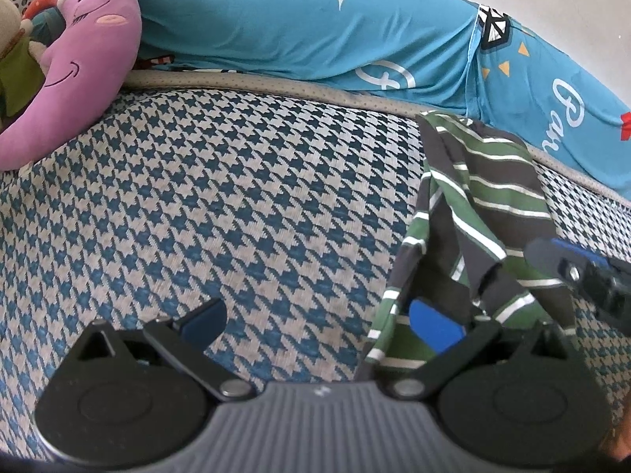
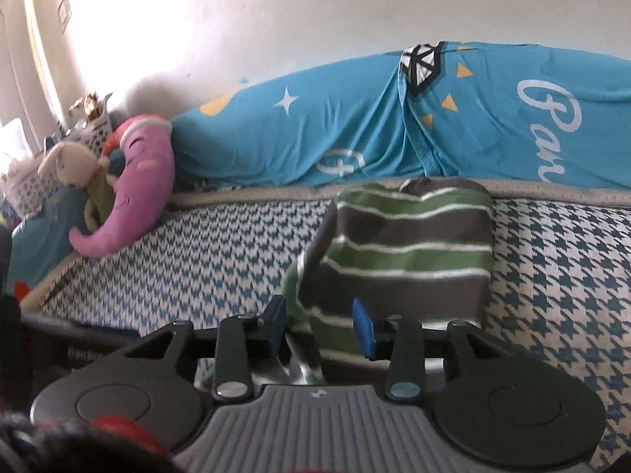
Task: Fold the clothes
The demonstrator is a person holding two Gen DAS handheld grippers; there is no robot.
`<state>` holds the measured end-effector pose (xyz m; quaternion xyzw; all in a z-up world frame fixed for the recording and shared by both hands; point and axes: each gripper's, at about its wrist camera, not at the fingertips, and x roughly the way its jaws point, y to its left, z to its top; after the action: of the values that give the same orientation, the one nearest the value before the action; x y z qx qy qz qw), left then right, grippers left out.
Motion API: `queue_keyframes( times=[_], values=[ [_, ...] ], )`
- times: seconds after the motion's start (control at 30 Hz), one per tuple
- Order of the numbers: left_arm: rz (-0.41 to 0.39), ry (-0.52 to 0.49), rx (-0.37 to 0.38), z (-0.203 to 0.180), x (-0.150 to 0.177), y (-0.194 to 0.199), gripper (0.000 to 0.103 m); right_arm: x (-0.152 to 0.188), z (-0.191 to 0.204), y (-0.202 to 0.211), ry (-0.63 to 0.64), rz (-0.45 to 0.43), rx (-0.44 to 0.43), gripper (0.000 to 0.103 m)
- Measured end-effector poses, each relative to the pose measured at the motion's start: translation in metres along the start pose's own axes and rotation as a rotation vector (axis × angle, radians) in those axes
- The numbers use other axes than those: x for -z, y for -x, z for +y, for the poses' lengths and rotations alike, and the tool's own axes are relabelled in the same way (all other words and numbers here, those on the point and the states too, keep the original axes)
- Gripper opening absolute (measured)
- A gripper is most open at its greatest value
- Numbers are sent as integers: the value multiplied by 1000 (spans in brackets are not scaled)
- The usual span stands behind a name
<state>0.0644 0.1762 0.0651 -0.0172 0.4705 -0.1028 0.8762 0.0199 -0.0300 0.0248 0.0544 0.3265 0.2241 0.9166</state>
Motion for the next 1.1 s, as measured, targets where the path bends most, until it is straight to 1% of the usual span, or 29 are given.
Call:
queue_keyframes(
  times=[0.1, 0.23, 0.47, 0.5, 0.53, 0.57, 0.6, 0.63, 0.7, 0.77, 0.87, 0.93, 0.97, 1.03, 1.07, 1.1],
  values=[
    [1, 2, -1, -1, 0, -1, 103, 6, 0, 1, 24, 24, -18, 49],
    [2, 4, -2, -2, -1, -2, 103, 12, 4, -5, 58, 55, -34, 50],
    [4, -1, -3, 1, -1, -2, 103, 20, 9, -23, 80, 84, -11, 49],
    [4, 2, -4, 2, -1, -2, 103, 20, 10, -25, 78, 89, -12, 46],
    [4, 5, -4, 3, -1, -2, 103, 20, 11, -26, 80, 93, -13, 39],
    [3, 8, -5, 4, -1, -1, 103, 20, 13, -27, 83, 97, -14, 20],
    [3, 12, -5, 6, -1, -1, 103, 19, 17, -28, 93, 101, -9, 14],
    [1, 15, -6, 7, -1, 0, 103, 19, 20, -27, 101, 94, -10, 13],
    [-3, 22, -7, 9, -1, 1, 103, 18, 26, -25, 119, 73, -17, 10],
    [-9, 31, -8, 11, -2, 2, 103, 16, 34, -24, 133, 49, -16, 9],
    [-22, 40, -11, 13, -3, 3, 103, 14, 44, -25, 135, 19, -10, 9],
    [-25, 43, -13, 14, -3, 3, 103, 16, 51, -31, 146, 16, -8, 10],
    [-25, 46, -15, 15, -2, 2, 103, 18, 54, -35, 151, 26, -14, 13],
    [-24, 53, -18, 17, -3, 1, 103, 23, 56, -46, 152, 69, -30, 14],
    [-24, 55, -17, 17, -3, 2, 103, 25, 57, -51, 155, 90, -38, 22],
    [-25, 57, -17, 18, -3, 2, 103, 28, 58, -55, 159, 111, -46, 36]
  ],
)
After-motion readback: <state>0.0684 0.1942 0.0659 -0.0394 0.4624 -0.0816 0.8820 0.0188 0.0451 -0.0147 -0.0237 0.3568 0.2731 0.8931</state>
